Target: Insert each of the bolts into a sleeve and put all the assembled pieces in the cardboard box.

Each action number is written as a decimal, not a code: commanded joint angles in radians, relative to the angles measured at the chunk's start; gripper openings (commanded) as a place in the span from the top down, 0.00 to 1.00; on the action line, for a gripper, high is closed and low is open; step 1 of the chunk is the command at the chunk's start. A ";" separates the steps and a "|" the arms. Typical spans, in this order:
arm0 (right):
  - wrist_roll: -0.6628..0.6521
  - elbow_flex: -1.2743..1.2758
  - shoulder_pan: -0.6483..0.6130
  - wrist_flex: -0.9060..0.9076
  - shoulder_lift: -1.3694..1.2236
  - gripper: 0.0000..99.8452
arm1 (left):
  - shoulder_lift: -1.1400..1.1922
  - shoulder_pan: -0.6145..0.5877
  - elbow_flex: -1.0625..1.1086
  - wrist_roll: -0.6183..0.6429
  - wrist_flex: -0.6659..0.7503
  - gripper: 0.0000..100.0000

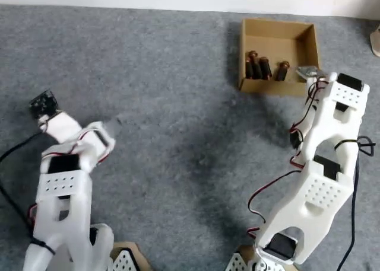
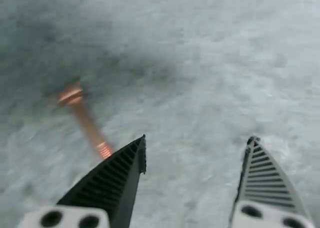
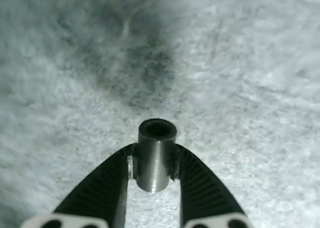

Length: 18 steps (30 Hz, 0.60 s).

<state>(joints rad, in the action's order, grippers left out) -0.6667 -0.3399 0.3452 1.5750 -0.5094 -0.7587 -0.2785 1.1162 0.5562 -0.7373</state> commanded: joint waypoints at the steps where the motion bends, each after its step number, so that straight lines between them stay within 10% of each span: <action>1: 0.054 -0.007 -0.035 -0.031 0.114 1.00 | -0.005 -0.041 -0.059 0.003 -0.092 0.70; 18: 0.081 -0.004 -0.084 -0.122 0.180 1.00 | -0.005 -0.211 -0.222 0.140 -0.374 0.70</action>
<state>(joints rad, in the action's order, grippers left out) -0.5976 -0.3399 0.2793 1.4737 -0.3989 -0.7587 -0.4381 0.9444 0.6667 -1.1055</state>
